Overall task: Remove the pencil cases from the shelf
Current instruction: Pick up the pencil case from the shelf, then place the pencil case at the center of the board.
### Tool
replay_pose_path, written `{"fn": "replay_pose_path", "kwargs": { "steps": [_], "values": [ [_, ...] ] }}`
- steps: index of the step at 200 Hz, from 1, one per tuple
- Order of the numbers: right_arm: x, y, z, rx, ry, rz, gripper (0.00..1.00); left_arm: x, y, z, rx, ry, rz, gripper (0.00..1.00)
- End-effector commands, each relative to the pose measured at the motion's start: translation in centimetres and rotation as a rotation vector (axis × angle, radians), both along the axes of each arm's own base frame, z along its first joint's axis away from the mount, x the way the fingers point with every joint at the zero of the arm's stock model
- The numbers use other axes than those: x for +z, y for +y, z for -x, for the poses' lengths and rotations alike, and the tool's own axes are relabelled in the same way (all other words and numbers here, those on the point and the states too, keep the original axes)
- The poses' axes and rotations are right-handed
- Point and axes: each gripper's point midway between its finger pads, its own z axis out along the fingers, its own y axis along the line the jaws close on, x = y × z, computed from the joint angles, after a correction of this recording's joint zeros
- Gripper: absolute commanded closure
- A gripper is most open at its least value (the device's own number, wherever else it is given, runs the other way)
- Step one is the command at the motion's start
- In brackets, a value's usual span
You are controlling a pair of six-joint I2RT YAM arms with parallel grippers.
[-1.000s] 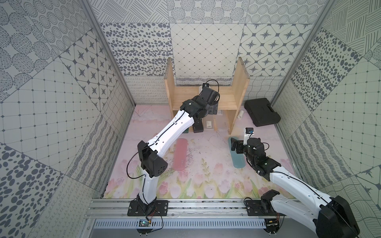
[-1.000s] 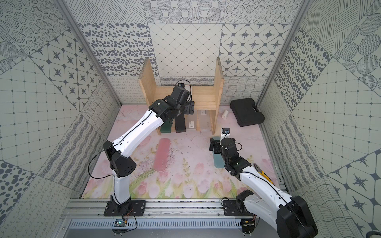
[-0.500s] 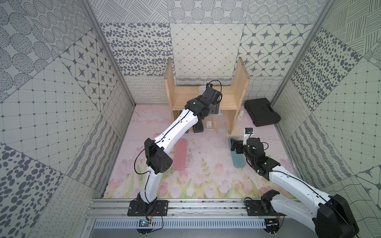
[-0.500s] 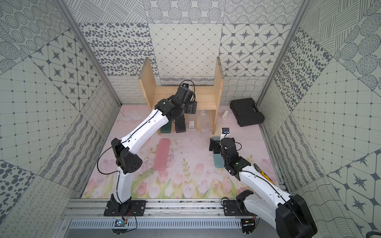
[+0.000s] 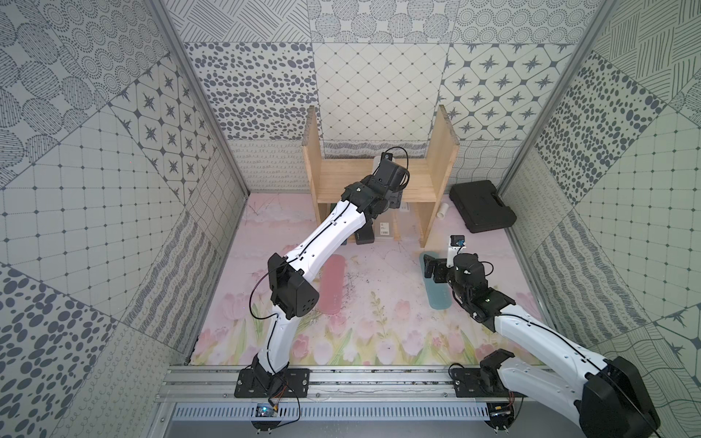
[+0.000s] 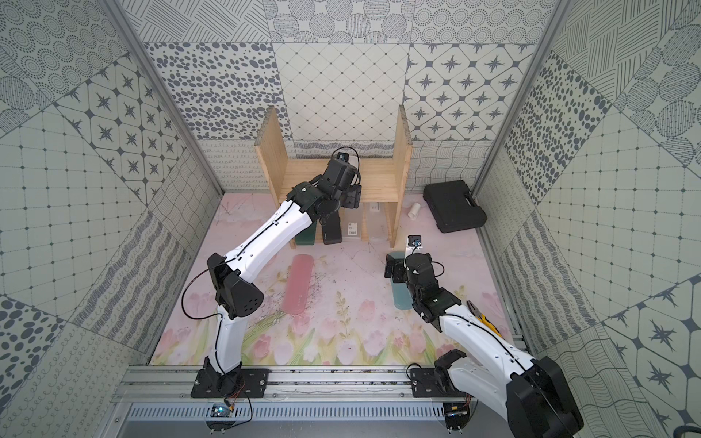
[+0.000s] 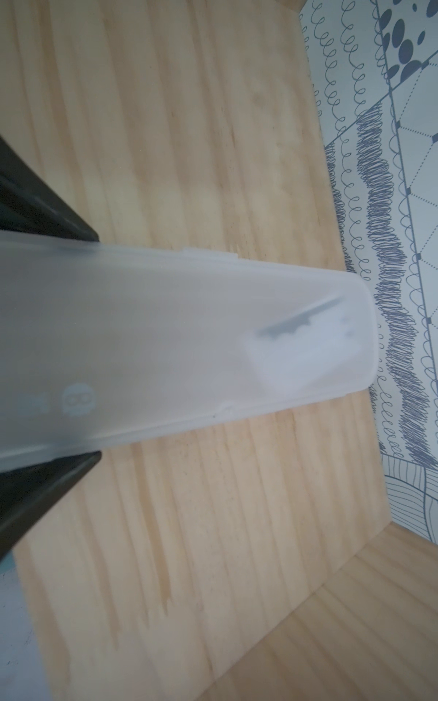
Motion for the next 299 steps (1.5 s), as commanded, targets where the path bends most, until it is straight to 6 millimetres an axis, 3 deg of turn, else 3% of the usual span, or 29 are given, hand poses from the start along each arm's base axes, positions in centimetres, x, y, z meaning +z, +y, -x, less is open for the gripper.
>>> {"fn": "replay_pose_path", "kwargs": {
  "steps": [1,39,72,113,165,183,223,299],
  "values": [
    [0.3,0.1,-0.3,-0.002,-0.018,-0.02,0.02,0.9,1.1,0.8,-0.008,-0.012,-0.023,0.24],
    [0.4,0.1,-0.3,-0.003,-0.02,-0.021,0.02,3.0,1.5,2.9,-0.042,-0.06,0.028,0.25],
    [0.4,-0.1,-0.3,-0.011,-0.022,-0.024,0.01,4.2,2.0,6.1,-0.07,-0.086,0.042,0.25],
    [0.6,-0.3,-0.1,-0.019,-0.029,-0.026,0.02,4.7,3.3,11.3,-0.123,-0.117,0.1,0.25],
    [0.9,-0.6,0.0,-0.032,-0.043,-0.031,0.02,3.5,4.6,17.8,-0.23,-0.081,0.199,0.26],
    [1.1,-0.6,0.0,-0.036,-0.047,-0.033,0.02,2.8,4.8,19.6,-0.275,-0.076,0.221,0.27],
    [1.1,-0.9,0.0,-0.048,-0.052,-0.027,0.02,-1.0,4.0,22.3,-0.39,-0.013,0.223,0.27],
    [1.0,-1.2,-0.1,-0.064,-0.055,-0.015,0.02,-9.8,3.5,23.4,-0.325,-0.025,0.192,0.26]
  ]
}}
